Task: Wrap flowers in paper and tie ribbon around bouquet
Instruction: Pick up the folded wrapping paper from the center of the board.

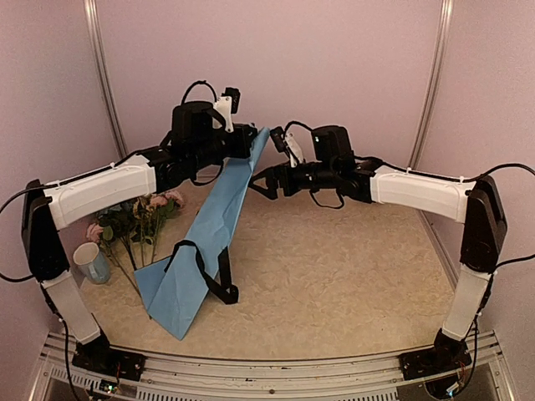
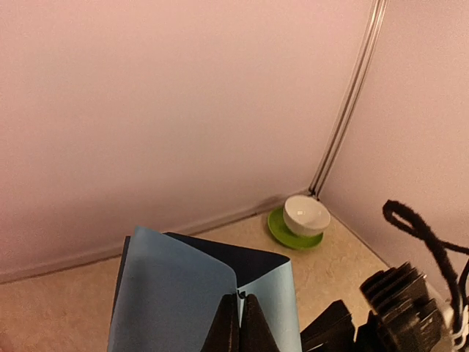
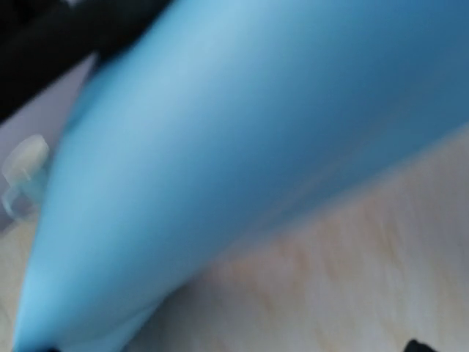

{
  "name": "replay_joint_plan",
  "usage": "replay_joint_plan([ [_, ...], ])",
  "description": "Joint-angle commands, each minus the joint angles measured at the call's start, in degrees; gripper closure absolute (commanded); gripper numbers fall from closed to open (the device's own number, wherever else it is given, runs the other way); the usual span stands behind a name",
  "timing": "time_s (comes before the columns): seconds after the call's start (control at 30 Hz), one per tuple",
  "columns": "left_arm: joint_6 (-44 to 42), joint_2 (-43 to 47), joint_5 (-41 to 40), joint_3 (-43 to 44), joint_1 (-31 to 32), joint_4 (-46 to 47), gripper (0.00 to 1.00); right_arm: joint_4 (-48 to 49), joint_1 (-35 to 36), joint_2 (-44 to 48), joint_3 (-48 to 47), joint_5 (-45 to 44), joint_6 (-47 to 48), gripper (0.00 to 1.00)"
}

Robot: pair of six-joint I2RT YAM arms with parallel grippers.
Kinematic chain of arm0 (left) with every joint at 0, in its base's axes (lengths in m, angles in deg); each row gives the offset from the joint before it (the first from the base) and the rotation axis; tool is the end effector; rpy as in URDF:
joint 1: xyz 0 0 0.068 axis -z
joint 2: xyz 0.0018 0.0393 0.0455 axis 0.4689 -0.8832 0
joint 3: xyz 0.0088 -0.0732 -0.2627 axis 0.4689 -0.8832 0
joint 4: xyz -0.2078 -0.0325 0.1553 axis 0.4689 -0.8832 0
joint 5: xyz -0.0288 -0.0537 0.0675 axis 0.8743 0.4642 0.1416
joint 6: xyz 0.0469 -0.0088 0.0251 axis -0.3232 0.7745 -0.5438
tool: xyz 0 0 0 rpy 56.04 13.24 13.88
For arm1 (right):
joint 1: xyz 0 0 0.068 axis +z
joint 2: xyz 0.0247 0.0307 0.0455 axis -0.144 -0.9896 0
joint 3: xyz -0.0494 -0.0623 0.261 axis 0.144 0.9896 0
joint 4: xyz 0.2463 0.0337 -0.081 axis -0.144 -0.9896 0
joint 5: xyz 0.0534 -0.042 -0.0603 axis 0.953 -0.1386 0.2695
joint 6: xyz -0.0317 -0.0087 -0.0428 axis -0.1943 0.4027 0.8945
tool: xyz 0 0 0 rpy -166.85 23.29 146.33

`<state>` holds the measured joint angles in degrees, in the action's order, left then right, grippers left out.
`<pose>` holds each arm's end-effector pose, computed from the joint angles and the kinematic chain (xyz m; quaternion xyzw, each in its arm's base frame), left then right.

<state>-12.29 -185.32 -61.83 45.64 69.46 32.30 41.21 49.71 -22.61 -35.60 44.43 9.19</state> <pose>0.3248 -0.2832 0.3653 0.1574 0.7451 -0.2672 0.5904 0.3167 0.2981 0.3077 -0.2874 0.7593 0.4106 0.4151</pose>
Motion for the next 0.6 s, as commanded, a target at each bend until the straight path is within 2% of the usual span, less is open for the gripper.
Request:
replay_joint_plan([
  [0.0,-10.65,6.78,-12.40,-0.81,1.10,9.80,1.00,-0.01,2.14,-1.94,-9.58,-1.28,4.30,0.00],
  [0.03,-12.90,8.09,-16.89,-0.54,0.90,11.02,1.00,0.54,2.16,-1.68,-10.09,-1.18,4.44,0.00],
  [0.13,-16.89,11.30,-22.16,-0.69,1.10,13.84,1.00,1.76,2.24,-0.55,-10.06,-1.11,5.46,0.00],
  [0.33,-27.29,16.11,-26.34,-4.25,3.88,28.05,1.00,1.91,3.25,0.13,-11.46,2.41,8.14,0.00],
  [0.43,-26.53,15.93,-26.39,-1.96,4.30,27.46,1.00,2.30,5.15,1.44,-11.55,2.81,11.25,0.00],
  [0.57,-22.53,15.58,-26.33,-4.52,6.58,28.72,1.00,4.76,9.45,1.82,-11.76,0.64,14.57,0.00],
])
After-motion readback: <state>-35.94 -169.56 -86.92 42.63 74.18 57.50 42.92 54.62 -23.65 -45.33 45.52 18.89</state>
